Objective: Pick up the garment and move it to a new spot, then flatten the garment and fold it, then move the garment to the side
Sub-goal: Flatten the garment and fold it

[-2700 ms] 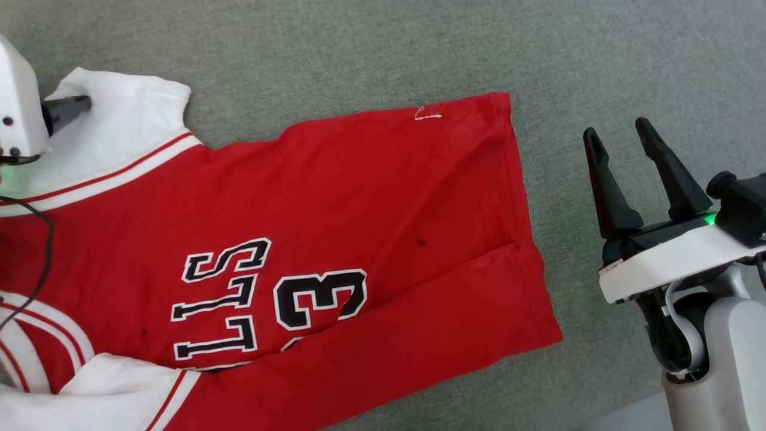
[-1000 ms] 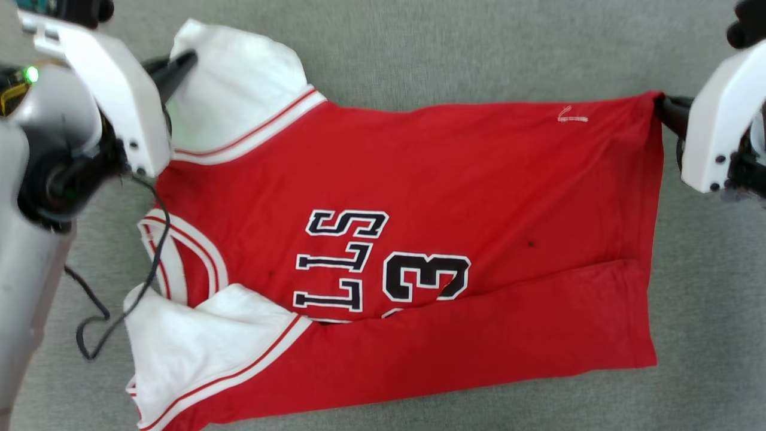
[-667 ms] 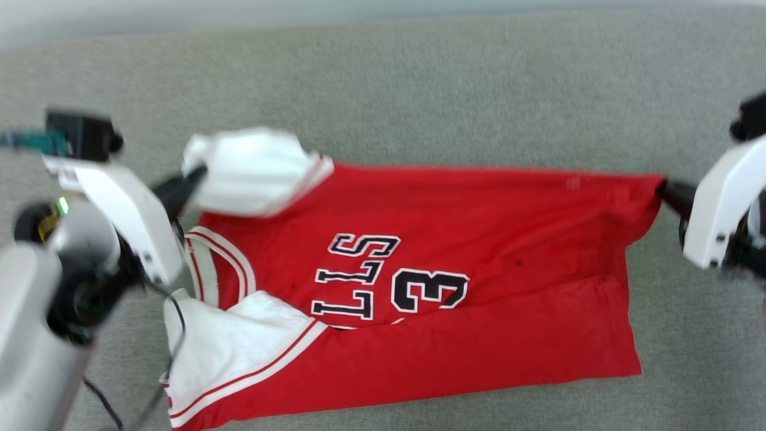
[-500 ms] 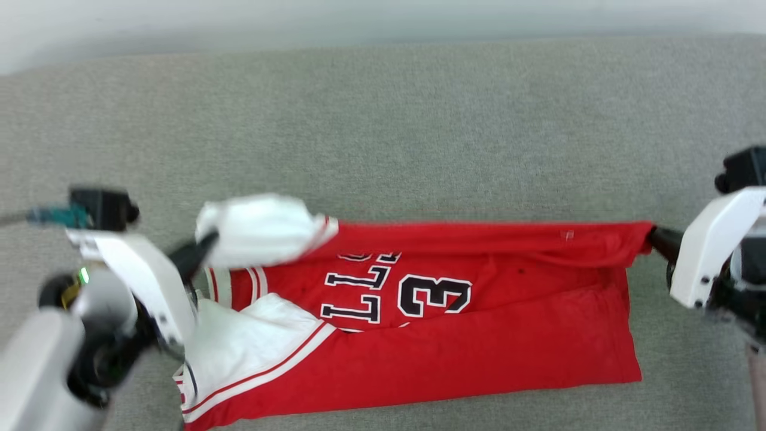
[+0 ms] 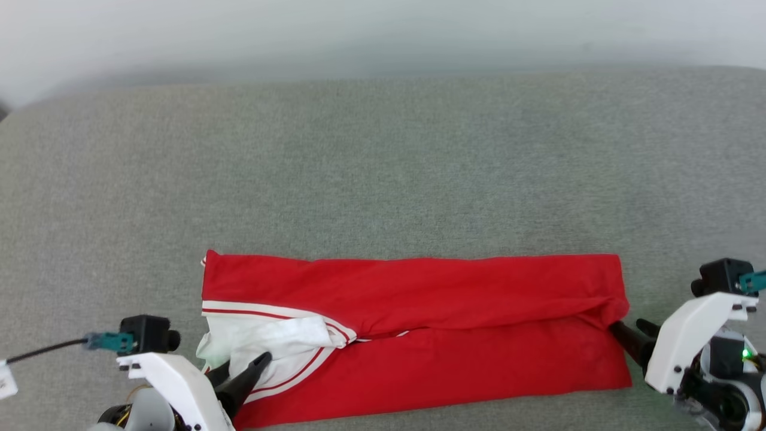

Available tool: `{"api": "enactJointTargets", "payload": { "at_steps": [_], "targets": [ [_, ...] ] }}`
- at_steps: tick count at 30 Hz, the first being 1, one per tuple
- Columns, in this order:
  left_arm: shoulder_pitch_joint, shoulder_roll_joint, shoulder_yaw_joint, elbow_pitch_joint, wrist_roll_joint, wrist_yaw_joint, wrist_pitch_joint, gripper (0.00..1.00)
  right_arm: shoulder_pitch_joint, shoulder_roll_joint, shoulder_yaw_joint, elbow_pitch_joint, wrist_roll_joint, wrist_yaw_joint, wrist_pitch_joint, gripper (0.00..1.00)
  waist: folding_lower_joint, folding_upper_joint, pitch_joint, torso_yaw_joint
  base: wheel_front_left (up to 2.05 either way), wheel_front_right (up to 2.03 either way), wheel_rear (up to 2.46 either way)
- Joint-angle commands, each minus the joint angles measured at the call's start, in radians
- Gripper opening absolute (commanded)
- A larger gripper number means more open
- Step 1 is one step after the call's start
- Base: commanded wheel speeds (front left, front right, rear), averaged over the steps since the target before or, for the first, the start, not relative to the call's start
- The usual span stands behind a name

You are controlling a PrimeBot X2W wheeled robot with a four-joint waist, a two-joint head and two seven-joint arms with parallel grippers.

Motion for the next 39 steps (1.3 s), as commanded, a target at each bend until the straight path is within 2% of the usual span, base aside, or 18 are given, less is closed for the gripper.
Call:
{"api": "enactJointTargets", "payload": {
  "at_steps": [1,5,8,16,19,27,39],
  "targets": [
    [0.021,-0.007,0.01,0.001,0.01,0.009,-0.029,1.0,0.022,-0.003,0.005,-0.018,-0.008,0.0,-0.014,1.0,0.0001,-0.0001,-0.019,-0.011,0.0,0.0,0.0],
    [0.046,-0.009,0.037,-0.037,0.078,0.031,-0.149,1.0,0.072,-0.022,0.005,-0.102,-0.014,0.0,-0.033,1.0,0.0001,-0.0001,-0.054,-0.023,0.0,0.0,0.0],
    [0.041,-0.023,0.064,-0.074,0.14,0.076,-0.248,1.0,0.1,-0.033,-0.015,-0.188,-0.029,0.0,-0.021,1.0,0.0001,-0.0001,-0.076,-0.03,0.0,0.0,0.0],
    [-0.024,-0.074,0.086,-0.144,0.331,0.177,-0.488,1.0,0.079,-0.055,-0.093,-0.343,-0.094,0.0,0.105,1.0,0.0001,-0.0001,-0.092,-0.028,0.0,0.0,0.0],
    [-0.055,-0.085,0.086,-0.146,0.404,0.199,-0.577,1.0,0.059,-0.062,-0.118,-0.367,-0.113,0.0,0.16,1.0,0.0001,-0.0001,-0.074,-0.011,0.0,0.0,0.0],
    [-0.122,-0.123,0.059,-0.142,0.547,0.204,-0.656,1.0,-0.012,-0.056,-0.121,-0.297,-0.131,0.0,0.281,1.0,0.0001,-0.0001,0.002,0.059,0.0,0.0,0.0],
    [-0.132,-0.198,0.053,-0.123,0.6,0.166,-0.665,1.0,-0.005,-0.004,-0.101,-0.09,-0.143,0.0,0.347,1.0,0.0001,-0.0001,0.053,0.143,0.0,0.0,0.0]
  ]
}}
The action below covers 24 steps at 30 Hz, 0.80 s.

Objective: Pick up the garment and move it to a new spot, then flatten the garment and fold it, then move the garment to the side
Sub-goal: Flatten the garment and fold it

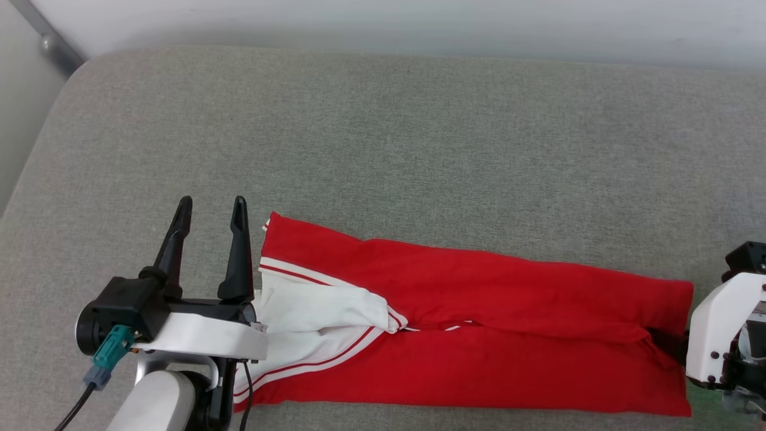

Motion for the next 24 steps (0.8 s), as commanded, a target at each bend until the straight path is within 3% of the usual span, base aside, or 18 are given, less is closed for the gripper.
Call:
{"api": "enactJointTargets", "payload": {
  "at_steps": [1,3,4,5,6,7,17,24],
  "targets": [
    [-0.01,-0.01,0.001,0.0,0.008,-0.004,-0.007,1.0,0.025,0.016,0.008,0.026,0.009,0.0,0.011,1.0,0.0001,0.0,0.003,0.004,0.0,0.0,0.0],
    [-0.001,-0.01,0.003,0.01,0.013,-0.008,-0.007,1.0,0.043,0.036,0.018,0.051,0.009,0.0,0.029,1.0,0.0001,0.0,0.0,0.003,0.0,0.0,0.0],
    [0.002,-0.012,0.005,0.012,0.014,-0.011,-0.007,1.0,0.045,0.045,0.018,0.062,0.017,0.0,0.033,0.83,0.0001,0.0,-0.001,0.002,0.0,0.0,0.0],
    [0.004,-0.013,0.007,0.015,0.016,-0.016,-0.007,1.0,0.046,0.05,0.018,0.072,0.018,0.0,0.038,0.33,0.0001,0.0,-0.003,0.001,0.0,0.0,0.0],
    [0.005,-0.013,0.007,0.02,0.018,-0.018,-0.007,1.0,0.044,0.053,0.021,0.077,0.018,0.0,0.042,0.04,0.0001,0.0,-0.006,-0.002,0.0,0.0,0.0],
    [0.006,-0.014,0.008,0.026,0.02,-0.021,-0.007,1.0,0.039,0.059,0.025,0.081,0.023,0.0,0.043,0.0,0.0001,0.0,-0.01,-0.005,0.0,0.0,0.0],
    [0.047,0.01,-0.009,0.077,0.05,-0.018,0.0,1.0,-0.045,-0.003,0.038,0.026,0.058,0.0,0.0,0.0,0.0001,0.0,-0.086,-0.05,0.0,0.0,0.0],
    [0.081,0.032,-0.013,0.068,0.065,0.006,0.022,1.0,-0.067,-0.058,-0.049,0.007,0.044,0.0,0.047,0.0,0.0001,0.0,-0.123,-0.089,0.0,0.0,0.0]
  ]
}}
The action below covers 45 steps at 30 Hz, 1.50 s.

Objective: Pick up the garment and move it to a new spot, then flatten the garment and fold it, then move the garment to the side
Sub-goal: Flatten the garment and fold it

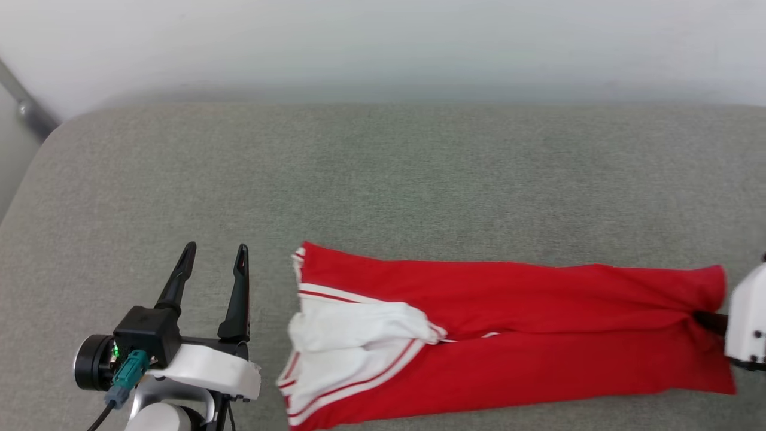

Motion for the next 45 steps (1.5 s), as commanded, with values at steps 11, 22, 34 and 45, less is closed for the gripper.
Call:
{"api": "enactJointTargets", "payload": {
  "at_steps": [11,22,34,45],
  "targets": [
    [0.021,0.007,-0.011,-0.012,0.007,0.015,0.011,1.0,0.02,0.007,-0.216,-0.03,-0.04,0.0,0.12,0.0,0.0,0.0,-0.019,-0.034,0.0,0.0,0.0],
    [0.012,0.003,-0.023,0.003,-0.005,0.006,0.014,1.0,-0.014,0.231,-0.142,-0.005,0.301,0.0,0.245,0.0,0.0,0.0,-0.027,-0.028,0.0,0.0,0.0],
    [-0.034,-0.009,-0.053,0.017,-0.011,-0.021,0.023,1.0,-0.102,0.233,0.305,0.22,0.66,0.0,-0.04,0.0,0.0,0.0,-0.012,0.043,0.0,0.0,0.0],
    [-0.046,-0.015,-0.048,0.022,-0.018,-0.02,0.007,1.0,-0.209,0.228,0.581,0.278,0.615,0.0,-0.32,1.0,0.0,0.0,0.02,0.071,0.0,0.0,0.0]
  ]
}}
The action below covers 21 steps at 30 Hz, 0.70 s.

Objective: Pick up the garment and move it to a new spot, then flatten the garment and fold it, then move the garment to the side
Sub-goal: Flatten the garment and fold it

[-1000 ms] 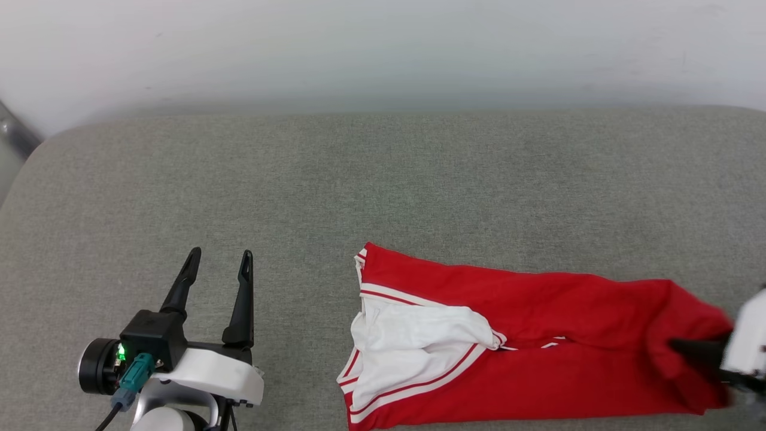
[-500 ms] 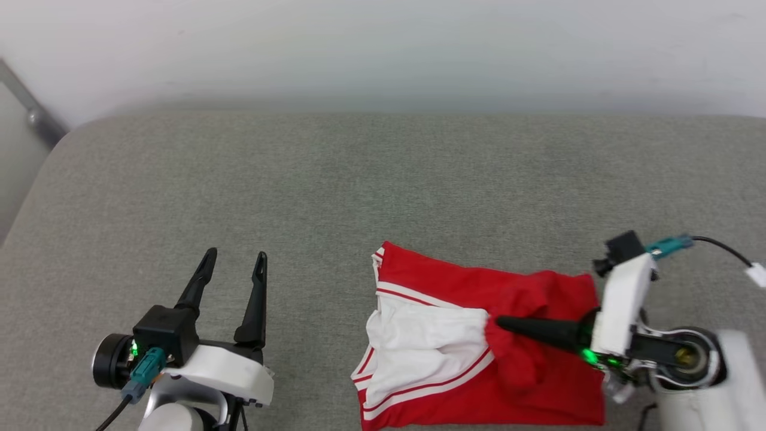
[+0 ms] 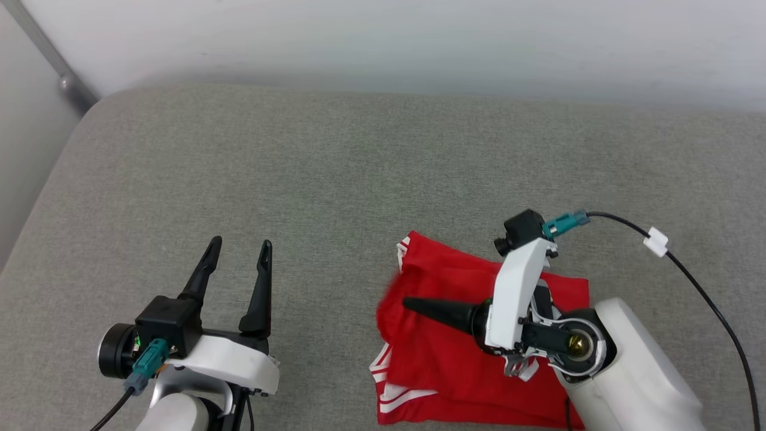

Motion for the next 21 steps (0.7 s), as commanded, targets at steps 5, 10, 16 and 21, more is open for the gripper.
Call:
{"api": "enactJointTargets", "payload": {
  "at_steps": [5,10,16,21],
  "targets": [
    [0.004,0.008,0.004,0.001,0.0,0.009,-0.008,1.0,-0.04,-0.079,0.066,-0.072,-0.08,0.0,-0.073,1.0,-0.0001,0.0,-0.002,-0.02,0.0,0.0,0.0],
    [0.017,0.014,0.01,0.01,0.001,0.02,-0.008,1.0,-0.042,-0.219,0.106,-0.156,-0.316,0.0,-0.284,1.0,-0.0001,0.0,-0.017,-0.054,0.0,0.0,0.0],
    [0.033,0.018,0.018,0.021,-0.007,0.028,-0.009,1.0,0.039,-0.286,-0.025,-0.129,-0.607,0.0,-0.527,1.0,-0.0001,0.0,-0.046,-0.096,0.0,0.0,0.0],
    [0.062,0.029,0.024,0.033,-0.016,0.035,-0.01,1.0,0.154,-0.263,-0.203,-0.159,-0.738,0.0,-0.688,1.0,-0.0001,0.0,-0.084,-0.124,0.0,0.0,0.0]
  ]
}}
